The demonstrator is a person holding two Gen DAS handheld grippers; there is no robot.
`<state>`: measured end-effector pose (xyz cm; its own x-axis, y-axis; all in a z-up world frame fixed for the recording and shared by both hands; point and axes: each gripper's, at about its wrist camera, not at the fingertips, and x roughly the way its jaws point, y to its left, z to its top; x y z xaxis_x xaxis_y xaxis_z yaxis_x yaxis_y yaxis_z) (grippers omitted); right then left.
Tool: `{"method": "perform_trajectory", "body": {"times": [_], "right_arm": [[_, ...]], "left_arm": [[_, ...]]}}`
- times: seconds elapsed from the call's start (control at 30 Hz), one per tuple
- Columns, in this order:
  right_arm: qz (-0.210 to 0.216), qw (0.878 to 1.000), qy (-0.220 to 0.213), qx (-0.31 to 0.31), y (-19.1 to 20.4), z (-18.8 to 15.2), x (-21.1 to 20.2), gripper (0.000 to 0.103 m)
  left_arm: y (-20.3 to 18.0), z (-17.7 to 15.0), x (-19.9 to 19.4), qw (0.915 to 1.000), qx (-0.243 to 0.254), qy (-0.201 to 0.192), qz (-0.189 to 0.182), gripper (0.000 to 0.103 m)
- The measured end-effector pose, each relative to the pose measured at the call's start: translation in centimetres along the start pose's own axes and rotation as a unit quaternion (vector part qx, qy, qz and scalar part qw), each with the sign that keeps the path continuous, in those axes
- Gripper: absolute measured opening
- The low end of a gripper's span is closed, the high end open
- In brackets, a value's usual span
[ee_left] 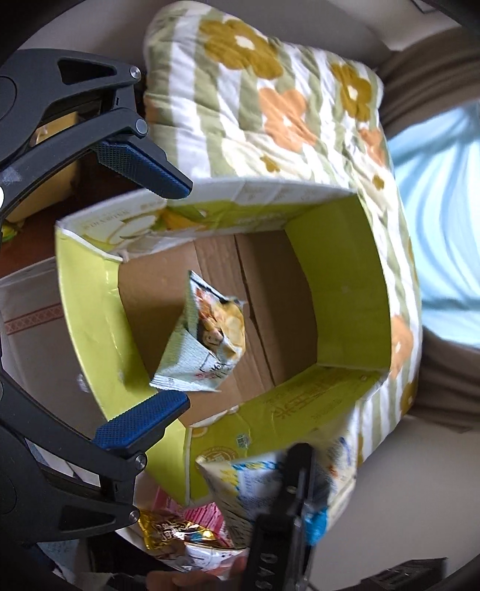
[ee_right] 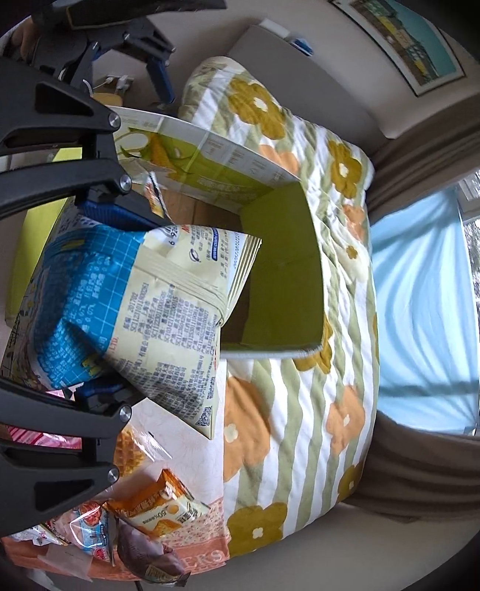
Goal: Organize snacks
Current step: 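Carry both bags over the yellow box and open both tools to drop them, then grasp a pink wafer packet with the left tool while the right grasps a white chip bag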
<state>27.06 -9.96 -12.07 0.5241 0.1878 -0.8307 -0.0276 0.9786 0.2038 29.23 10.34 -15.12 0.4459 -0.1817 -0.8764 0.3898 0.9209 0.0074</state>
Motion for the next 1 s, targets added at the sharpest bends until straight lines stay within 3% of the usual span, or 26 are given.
{"method": "perform_trajectory", "body": {"times": [0.3, 0.37, 0.4, 0.7, 1.0], "right_arm": [[0.023, 0.999, 0.018, -0.044, 2.3, -0.2, 1.1, 0.064], [0.036, 0.998, 0.020, -0.040, 2.3, -0.5, 1.4, 0.085], [0.043, 0.998, 0.014, -0.039, 2.3, -0.7, 1.3, 0.102], [0.040, 0.999, -0.002, -0.033, 2.9, -3.2, -0.2, 0.103], [0.000, 0.999, -0.031, -0.020, 3.1, -4.6, -3.7, 0.103]], "left_arm": [[0.9, -1.0, -1.6, 0.9993, -0.030, -0.017, 0.012, 0.102], [1.0, -1.2, -2.0, 0.9991, -0.034, -0.021, 0.017, 0.102], [1.2, -1.4, -2.3, 0.9989, -0.038, -0.021, 0.018, 0.102], [1.8, -3.5, -3.4, 0.9979, -0.061, -0.023, 0.005, 0.102], [1.0, -3.7, -4.4, 0.9982, -0.035, -0.044, -0.021, 0.102]]}}
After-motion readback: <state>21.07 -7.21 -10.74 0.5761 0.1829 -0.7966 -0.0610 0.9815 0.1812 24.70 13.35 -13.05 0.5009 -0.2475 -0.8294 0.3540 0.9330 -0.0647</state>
